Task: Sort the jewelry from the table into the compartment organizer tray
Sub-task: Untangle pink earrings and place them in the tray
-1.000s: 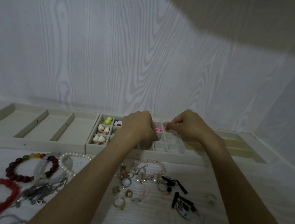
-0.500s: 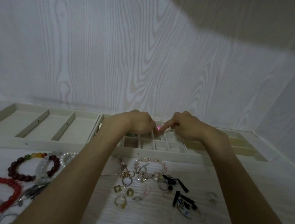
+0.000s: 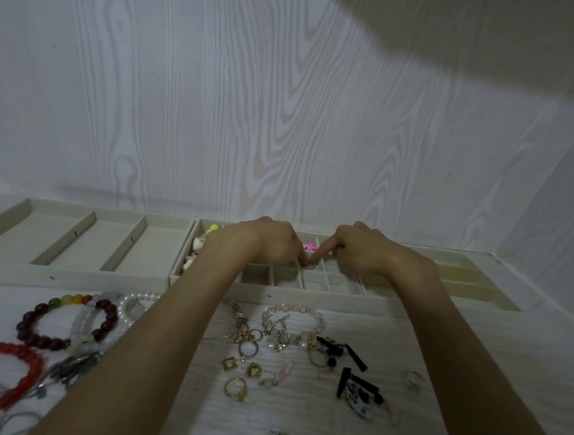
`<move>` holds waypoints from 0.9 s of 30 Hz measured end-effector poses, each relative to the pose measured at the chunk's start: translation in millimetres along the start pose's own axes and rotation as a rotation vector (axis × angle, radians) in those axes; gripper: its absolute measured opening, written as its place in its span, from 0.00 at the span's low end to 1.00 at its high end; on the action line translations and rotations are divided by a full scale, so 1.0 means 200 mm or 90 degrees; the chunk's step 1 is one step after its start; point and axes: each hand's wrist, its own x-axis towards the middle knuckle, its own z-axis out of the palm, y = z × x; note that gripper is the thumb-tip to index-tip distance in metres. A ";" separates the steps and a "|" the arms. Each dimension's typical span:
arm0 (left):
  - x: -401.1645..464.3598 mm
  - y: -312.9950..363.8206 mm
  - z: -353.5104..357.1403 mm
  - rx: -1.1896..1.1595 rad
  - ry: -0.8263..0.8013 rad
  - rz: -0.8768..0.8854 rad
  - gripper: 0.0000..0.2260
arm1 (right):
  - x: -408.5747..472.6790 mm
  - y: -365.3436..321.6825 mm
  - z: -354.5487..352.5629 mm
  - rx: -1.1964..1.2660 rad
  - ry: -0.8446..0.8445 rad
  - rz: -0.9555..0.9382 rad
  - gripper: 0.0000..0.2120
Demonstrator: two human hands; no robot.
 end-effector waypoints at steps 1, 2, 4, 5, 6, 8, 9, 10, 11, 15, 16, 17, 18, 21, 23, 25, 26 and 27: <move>0.00 0.00 0.00 -0.001 -0.001 0.000 0.15 | 0.00 0.00 0.00 -0.001 -0.002 0.004 0.24; 0.00 -0.01 0.00 -0.009 0.001 0.000 0.15 | -0.01 0.00 -0.01 0.002 -0.004 0.004 0.24; 0.00 -0.01 -0.01 -0.035 0.013 0.003 0.15 | -0.03 0.00 -0.02 0.025 0.007 0.000 0.24; -0.01 -0.01 -0.02 -0.050 0.022 0.011 0.15 | -0.04 0.01 -0.03 0.047 0.024 0.000 0.24; -0.03 0.00 -0.04 -0.067 0.032 0.024 0.15 | -0.07 0.02 -0.05 0.068 0.043 0.003 0.23; -0.10 0.03 -0.09 -0.096 0.069 0.055 0.13 | -0.14 0.06 -0.08 0.090 0.060 0.009 0.21; -0.14 0.05 -0.12 -0.100 0.089 0.066 0.13 | -0.19 0.07 -0.10 0.093 0.050 0.008 0.20; -0.17 0.07 -0.15 -0.096 0.101 0.073 0.14 | -0.23 0.08 -0.11 0.096 0.036 0.009 0.17; -0.21 0.09 -0.17 -0.093 0.106 0.078 0.15 | -0.27 0.08 -0.12 0.095 0.026 0.010 0.15; -0.37 0.12 -0.19 -0.080 0.123 0.105 0.15 | -0.46 0.00 -0.09 0.158 0.030 -0.035 0.08; -0.42 0.10 -0.18 -0.078 0.117 0.109 0.15 | -0.49 -0.04 -0.07 0.184 0.027 -0.061 0.07; -0.46 0.09 -0.17 -0.082 0.109 0.116 0.14 | -0.52 -0.07 -0.03 0.209 0.022 -0.086 0.07; -0.50 0.06 -0.15 -0.090 0.100 0.122 0.13 | -0.54 -0.11 0.00 0.233 0.015 -0.108 0.06; -0.59 -0.01 -0.07 -0.141 0.103 0.147 0.11 | -0.55 -0.19 0.10 0.289 0.007 -0.157 0.07; -0.63 -0.05 0.00 -0.195 0.130 0.162 0.10 | -0.55 -0.21 0.15 0.281 0.006 -0.176 0.08; -0.65 -0.10 0.08 -0.253 0.163 0.169 0.09 | -0.55 -0.23 0.18 0.262 0.005 -0.188 0.10; -0.65 -0.11 0.12 -0.281 0.174 0.178 0.08 | -0.55 -0.22 0.19 0.253 0.011 -0.186 0.10; -0.65 -0.13 0.16 -0.307 0.180 0.187 0.08 | -0.55 -0.22 0.20 0.245 0.020 -0.185 0.09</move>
